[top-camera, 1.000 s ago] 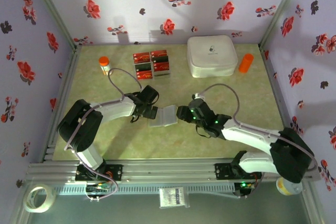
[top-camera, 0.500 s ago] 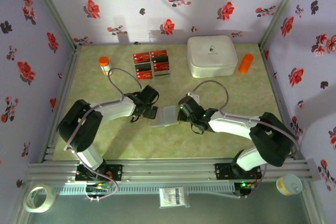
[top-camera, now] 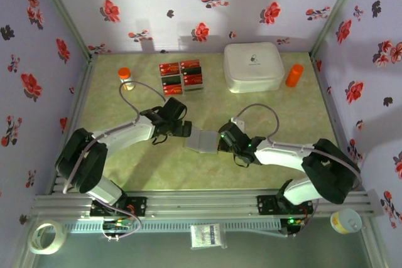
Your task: Put the credit cards into the card holder
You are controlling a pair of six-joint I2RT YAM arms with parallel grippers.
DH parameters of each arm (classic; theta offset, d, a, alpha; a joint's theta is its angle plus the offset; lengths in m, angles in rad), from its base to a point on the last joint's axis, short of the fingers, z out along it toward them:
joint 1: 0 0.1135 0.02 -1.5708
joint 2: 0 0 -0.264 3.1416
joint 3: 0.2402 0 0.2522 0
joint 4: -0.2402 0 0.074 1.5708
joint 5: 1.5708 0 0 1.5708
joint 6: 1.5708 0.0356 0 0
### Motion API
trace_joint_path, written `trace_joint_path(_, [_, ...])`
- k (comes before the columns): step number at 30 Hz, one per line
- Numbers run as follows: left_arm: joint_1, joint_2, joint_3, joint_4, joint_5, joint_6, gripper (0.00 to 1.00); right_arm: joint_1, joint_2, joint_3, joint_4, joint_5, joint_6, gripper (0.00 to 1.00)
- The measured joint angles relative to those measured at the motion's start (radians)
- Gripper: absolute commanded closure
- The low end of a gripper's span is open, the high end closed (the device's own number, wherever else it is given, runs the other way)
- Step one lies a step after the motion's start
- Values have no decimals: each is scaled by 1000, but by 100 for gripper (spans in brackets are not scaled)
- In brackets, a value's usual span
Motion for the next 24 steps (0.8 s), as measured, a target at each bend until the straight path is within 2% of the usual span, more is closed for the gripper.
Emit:
trace_joint_path(10, [-11, -63, 42, 78, 173, -144, 0, 1, -5, -7, 40, -1, 0, 100])
trace_joint_path(17, [-15, -64, 34, 266, 312, -302, 0, 1, -6, -10, 60, -1, 0, 100])
trace_joint_path(24, [-27, -26, 21, 488, 394, -455, 0, 1, -6, -24, 78, -2, 1, 100])
